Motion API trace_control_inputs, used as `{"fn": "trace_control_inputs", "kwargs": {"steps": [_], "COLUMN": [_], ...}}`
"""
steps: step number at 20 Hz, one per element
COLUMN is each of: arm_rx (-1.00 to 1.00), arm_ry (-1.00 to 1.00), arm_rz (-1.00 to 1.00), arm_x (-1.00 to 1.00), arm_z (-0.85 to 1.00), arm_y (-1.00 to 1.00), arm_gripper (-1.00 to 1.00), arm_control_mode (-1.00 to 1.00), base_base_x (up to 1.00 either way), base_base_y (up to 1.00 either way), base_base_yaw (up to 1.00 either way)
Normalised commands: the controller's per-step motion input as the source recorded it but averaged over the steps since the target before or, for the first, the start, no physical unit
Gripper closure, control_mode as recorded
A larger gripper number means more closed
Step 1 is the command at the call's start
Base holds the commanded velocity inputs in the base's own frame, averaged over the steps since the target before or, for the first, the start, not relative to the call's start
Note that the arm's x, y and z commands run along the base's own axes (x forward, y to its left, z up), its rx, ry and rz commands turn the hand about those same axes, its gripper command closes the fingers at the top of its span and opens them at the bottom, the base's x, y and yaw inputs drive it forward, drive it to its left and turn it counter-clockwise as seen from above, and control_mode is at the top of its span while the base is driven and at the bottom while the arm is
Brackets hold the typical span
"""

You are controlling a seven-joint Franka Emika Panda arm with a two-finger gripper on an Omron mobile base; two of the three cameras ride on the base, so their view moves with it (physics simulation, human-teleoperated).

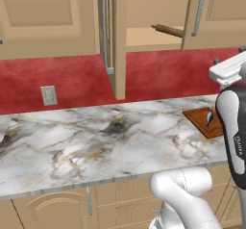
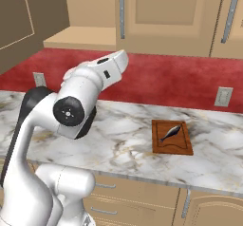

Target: Open the cabinet, retrieve the rolling pin, and place it next to the meat on the cutting board to prepare for tenderizing.

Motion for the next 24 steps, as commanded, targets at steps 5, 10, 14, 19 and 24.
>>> {"fn": "trace_control_inputs", "kwargs": {"steps": [5,10,14,19,24], "arm_rx": [0.03,0.07,0.06,-0.12,-0.43], "arm_ry": [-0.14,-0.07,-0.06,-0.03,-0.05], "arm_rz": [-0.10,-0.06,0.00,0.00,-0.01], "arm_x": [0.19,0.22,0.21,0.06,-0.28], "arm_z": [0.21,0.18,0.12,0.02,0.00], "arm_y": [-0.01,0.00,0.00,-0.01,-0.04], "arm_gripper": [-1.00,-1.00,-1.00,-1.00,-1.00], "arm_control_mode": [-1.00,-1.00,-1.00,-1.00,-1.00], "base_base_x": [0.00,0.00,0.00,0.00,0.00], "base_base_y": [0.00,0.00,0.00,0.00,0.00], "base_base_yaw": [0.00,0.00,0.00,0.00,0.00]}}
